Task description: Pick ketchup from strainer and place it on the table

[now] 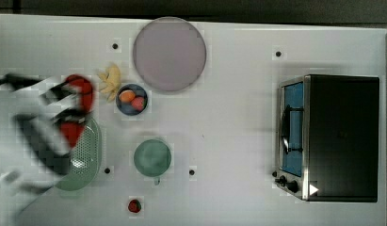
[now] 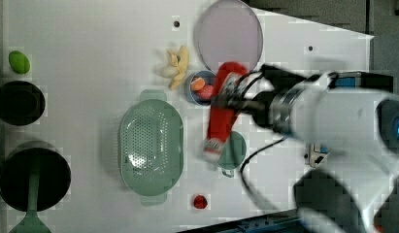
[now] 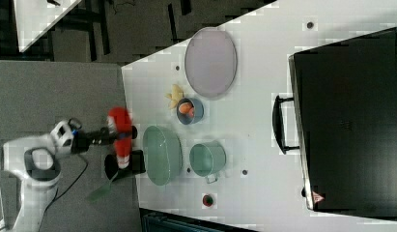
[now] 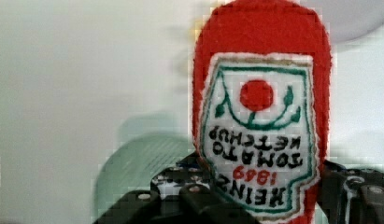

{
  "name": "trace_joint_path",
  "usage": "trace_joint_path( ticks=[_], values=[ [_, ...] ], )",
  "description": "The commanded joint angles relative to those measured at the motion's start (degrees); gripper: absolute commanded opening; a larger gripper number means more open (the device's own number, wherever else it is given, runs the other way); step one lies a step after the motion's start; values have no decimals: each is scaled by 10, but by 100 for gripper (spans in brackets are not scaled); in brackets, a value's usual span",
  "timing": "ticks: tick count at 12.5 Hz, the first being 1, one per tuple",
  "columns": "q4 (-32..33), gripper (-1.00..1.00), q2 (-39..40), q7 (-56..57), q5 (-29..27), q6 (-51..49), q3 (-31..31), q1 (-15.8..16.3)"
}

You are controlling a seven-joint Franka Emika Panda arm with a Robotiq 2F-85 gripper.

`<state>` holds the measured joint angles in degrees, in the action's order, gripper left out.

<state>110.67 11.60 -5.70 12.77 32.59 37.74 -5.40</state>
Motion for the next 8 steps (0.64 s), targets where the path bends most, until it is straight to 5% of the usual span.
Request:
trace_joint_path(
  ticks=[1, 8],
  values=[
    [-7, 21, 9, 60, 0, 7, -65, -90],
    [26, 21, 4, 240, 0, 21, -153, -142]
  ],
)
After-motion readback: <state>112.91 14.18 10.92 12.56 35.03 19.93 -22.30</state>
